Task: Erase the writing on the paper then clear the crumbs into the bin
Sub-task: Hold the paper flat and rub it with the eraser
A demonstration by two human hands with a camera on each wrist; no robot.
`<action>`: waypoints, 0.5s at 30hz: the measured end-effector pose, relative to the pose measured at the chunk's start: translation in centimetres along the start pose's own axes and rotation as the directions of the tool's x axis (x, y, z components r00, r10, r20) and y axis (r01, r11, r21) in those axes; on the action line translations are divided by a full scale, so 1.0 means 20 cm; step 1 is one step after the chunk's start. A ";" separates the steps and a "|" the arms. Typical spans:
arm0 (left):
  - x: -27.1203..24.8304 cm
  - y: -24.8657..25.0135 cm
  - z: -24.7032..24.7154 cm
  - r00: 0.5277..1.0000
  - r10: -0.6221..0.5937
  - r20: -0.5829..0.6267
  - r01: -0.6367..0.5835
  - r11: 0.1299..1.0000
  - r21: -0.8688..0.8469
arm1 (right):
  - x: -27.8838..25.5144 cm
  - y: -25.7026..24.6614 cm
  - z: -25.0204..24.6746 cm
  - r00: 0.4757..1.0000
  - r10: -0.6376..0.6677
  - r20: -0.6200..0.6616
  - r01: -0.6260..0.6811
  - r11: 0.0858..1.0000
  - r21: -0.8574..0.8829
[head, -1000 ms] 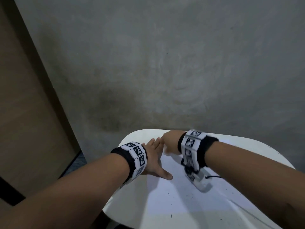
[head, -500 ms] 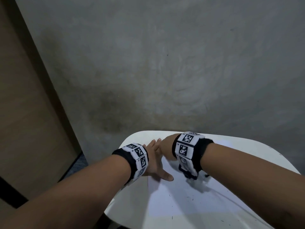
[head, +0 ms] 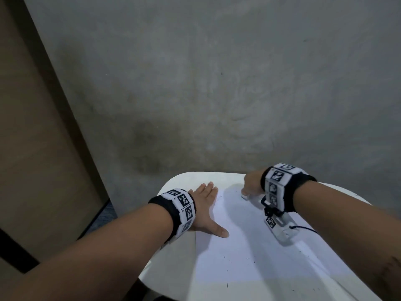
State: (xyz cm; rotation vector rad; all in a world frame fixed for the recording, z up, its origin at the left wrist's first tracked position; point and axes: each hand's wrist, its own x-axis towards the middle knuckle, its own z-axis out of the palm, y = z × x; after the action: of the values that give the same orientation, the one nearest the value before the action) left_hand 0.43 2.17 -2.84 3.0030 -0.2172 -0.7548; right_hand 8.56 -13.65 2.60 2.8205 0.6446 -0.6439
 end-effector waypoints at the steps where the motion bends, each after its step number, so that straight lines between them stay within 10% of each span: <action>1: 0.00 0.00 0.00 1.000 -0.001 -0.006 0.001 1.000 0.000 | 0.02 0.04 0.01 0.999 0.014 0.031 -0.014 1.000 0.008; 9: -0.02 0.09 0.00 0.997 0.058 -0.049 -0.054 0.995 0.088 | 0.06 0.13 0.10 0.994 0.105 0.018 -0.106 0.960 0.259; 15: -0.17 0.35 0.03 0.875 0.476 0.089 -0.484 0.865 0.130 | 0.06 0.12 0.11 0.995 0.096 -0.028 -0.087 0.968 0.234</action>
State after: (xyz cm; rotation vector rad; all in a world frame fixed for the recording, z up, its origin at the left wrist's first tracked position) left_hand -3.80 -4.30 -1.31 2.8540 -1.0224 -0.7857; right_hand 9.79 -15.99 0.38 3.0646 0.4685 -0.6898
